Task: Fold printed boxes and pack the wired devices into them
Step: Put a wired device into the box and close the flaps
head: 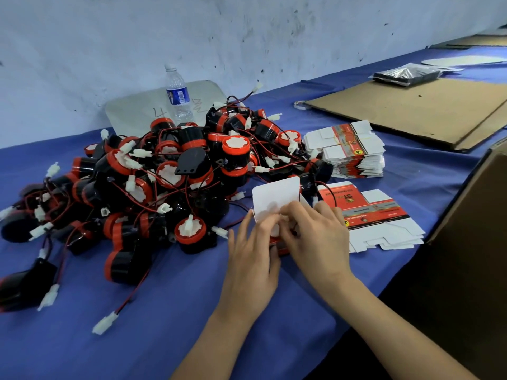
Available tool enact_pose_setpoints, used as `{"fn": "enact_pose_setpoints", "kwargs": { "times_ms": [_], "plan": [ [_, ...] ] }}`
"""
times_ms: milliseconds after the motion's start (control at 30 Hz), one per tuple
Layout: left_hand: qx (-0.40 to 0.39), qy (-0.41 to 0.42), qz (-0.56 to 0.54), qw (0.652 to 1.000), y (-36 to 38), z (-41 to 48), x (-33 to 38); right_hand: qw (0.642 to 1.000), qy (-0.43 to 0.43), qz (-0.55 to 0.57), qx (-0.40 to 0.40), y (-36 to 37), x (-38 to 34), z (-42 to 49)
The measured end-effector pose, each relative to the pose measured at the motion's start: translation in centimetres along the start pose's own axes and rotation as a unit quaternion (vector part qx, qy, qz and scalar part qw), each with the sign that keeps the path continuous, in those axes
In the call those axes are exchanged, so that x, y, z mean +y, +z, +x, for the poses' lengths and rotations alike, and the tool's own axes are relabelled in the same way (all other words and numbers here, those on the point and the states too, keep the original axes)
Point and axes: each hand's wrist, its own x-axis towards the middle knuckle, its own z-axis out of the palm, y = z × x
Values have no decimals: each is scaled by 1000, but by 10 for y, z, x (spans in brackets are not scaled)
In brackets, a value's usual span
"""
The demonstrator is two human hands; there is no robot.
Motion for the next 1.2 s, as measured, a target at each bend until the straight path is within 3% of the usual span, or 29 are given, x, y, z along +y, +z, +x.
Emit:
{"fn": "enact_pose_setpoints", "kwargs": {
  "times_ms": [167,333,533,667,867,1000,1133,1200],
  "plan": [
    [59,10,32,998,-1,1,-2,999,1,-23,25,7,17,4],
    [57,28,35,997,1,1,-3,997,36,62,19,12,25,1],
    [53,36,13,998,1,1,-3,996,31,68,55,16,26,0],
    [39,25,-9,999,1,1,-2,998,48,47,-1,16,27,5],
    [-17,17,-82,996,5,3,0,980,52,115,-154,10,27,5],
    [-62,43,-10,997,6,1,-1,972,66,105,-198,8,17,-1],
    [-59,40,54,996,7,2,-3,981,-14,72,-180,-1,6,-11],
    [-45,36,72,996,6,2,-3,969,8,116,-218,-1,2,-20]
  ]
}}
